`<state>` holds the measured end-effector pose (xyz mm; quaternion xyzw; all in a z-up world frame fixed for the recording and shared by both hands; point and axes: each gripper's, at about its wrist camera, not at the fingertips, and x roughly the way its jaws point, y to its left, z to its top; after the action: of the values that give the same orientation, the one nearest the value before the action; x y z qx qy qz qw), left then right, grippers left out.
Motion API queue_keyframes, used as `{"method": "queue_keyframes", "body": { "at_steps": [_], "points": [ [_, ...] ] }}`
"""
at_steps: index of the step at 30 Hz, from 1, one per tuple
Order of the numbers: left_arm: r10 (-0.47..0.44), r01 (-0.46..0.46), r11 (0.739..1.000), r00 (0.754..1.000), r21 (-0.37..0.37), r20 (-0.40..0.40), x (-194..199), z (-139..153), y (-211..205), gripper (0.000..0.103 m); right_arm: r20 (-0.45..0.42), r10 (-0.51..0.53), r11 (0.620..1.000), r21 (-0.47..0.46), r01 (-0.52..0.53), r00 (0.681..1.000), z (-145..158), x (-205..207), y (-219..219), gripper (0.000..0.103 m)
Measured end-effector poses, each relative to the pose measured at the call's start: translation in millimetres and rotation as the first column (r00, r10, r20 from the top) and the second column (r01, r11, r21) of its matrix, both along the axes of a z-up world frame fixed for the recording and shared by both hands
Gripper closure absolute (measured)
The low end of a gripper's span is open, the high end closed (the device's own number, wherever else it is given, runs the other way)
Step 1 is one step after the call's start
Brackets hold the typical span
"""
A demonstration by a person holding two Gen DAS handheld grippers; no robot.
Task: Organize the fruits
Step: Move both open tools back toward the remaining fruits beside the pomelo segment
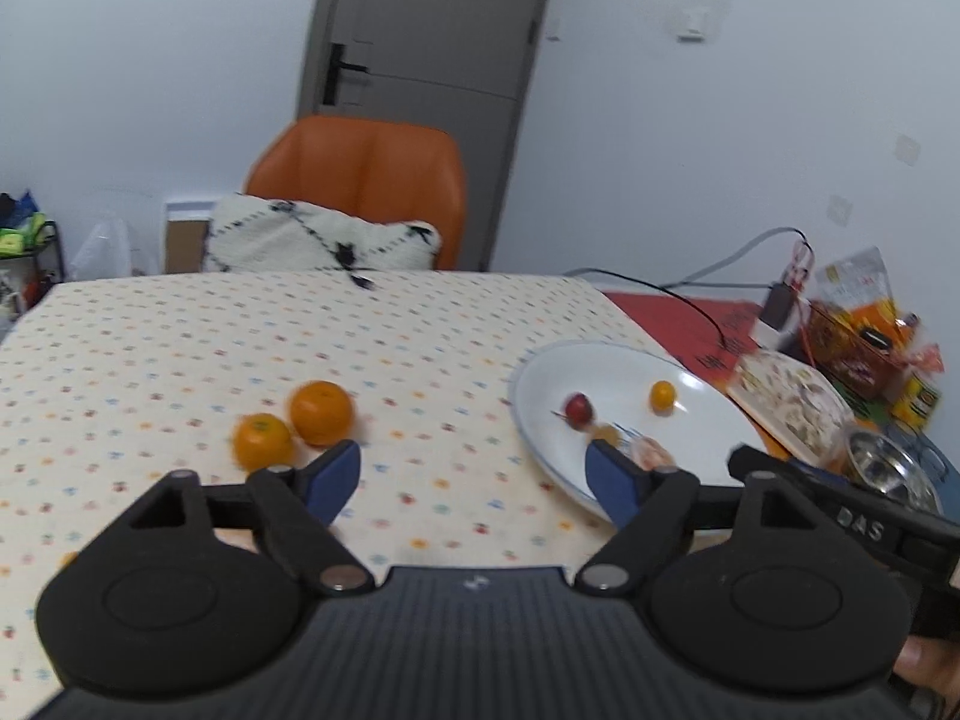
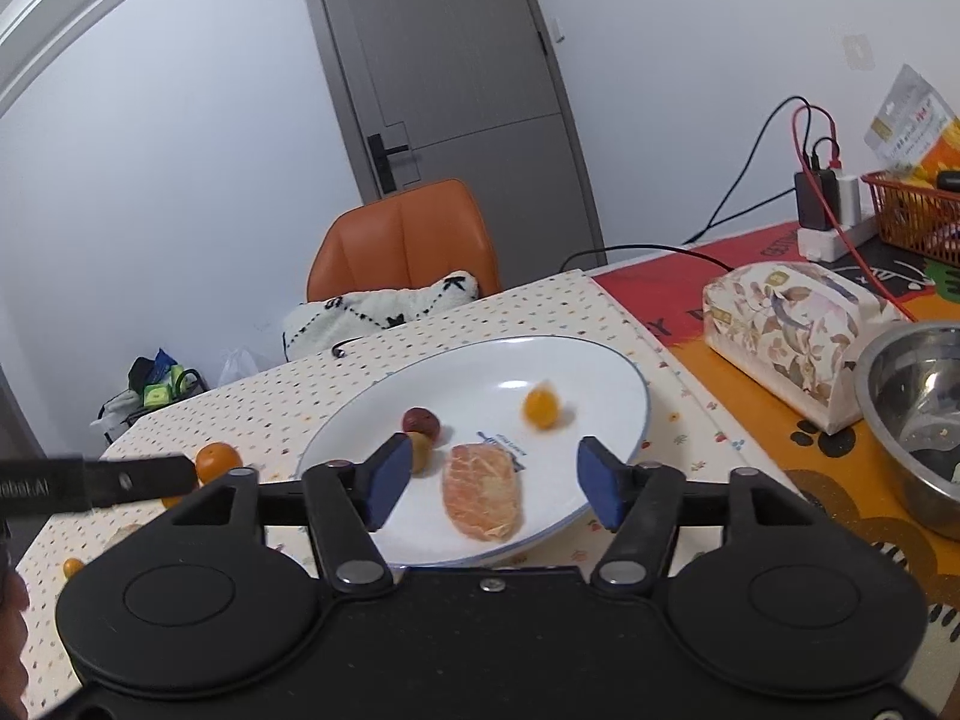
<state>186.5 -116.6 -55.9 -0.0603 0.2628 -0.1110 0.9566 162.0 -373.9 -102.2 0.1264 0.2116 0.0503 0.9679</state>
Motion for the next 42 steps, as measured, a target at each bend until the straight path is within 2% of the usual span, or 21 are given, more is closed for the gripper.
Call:
{"method": "queue_keyframes", "body": {
  "at_steps": [3,6,11,17,22,32,42],
  "points": [
    [0.032,-0.032,0.999,0.999,-0.002,0.020,-4.4,4.3,12.7,0.013,-0.006,0.026,1.000,0.008,-0.026,1.000,1.0,-1.7,7.0,0.036],
    [0.069,-0.069,0.998,0.997,0.001,0.037,-10.1,7.0,24.9,0.010,0.000,0.033,0.999,0.001,-0.033,0.999,3.3,-3.0,15.6,0.023],
    [0.098,-0.099,0.995,0.994,0.014,0.056,-19.9,11.3,44.1,0.004,0.002,0.067,0.998,0.005,-0.067,0.998,5.1,-4.9,30.4,0.021],
    [0.140,-0.142,0.990,0.988,0.022,0.071,-33.1,15.2,66.9,0.002,0.004,0.106,0.994,0.003,-0.106,0.994,8.8,-7.3,48.8,0.014],
    [0.164,-0.168,0.985,0.983,0.039,0.077,-42.9,17.7,81.4,0.002,0.011,0.133,0.991,-0.015,-0.133,0.991,13.0,-11.7,63.5,0.000],
    [0.209,-0.213,0.976,0.975,0.051,0.074,-54.9,15.0,111.0,0.002,0.019,0.197,0.979,-0.050,-0.195,0.980,22.2,-16.0,90.7,0.000],
    [0.248,-0.249,0.968,0.967,0.014,0.058,-60.9,6.7,138.6,0.002,-0.013,0.265,0.963,-0.049,-0.266,0.964,21.8,-16.6,115.9,0.000]
  ]
}}
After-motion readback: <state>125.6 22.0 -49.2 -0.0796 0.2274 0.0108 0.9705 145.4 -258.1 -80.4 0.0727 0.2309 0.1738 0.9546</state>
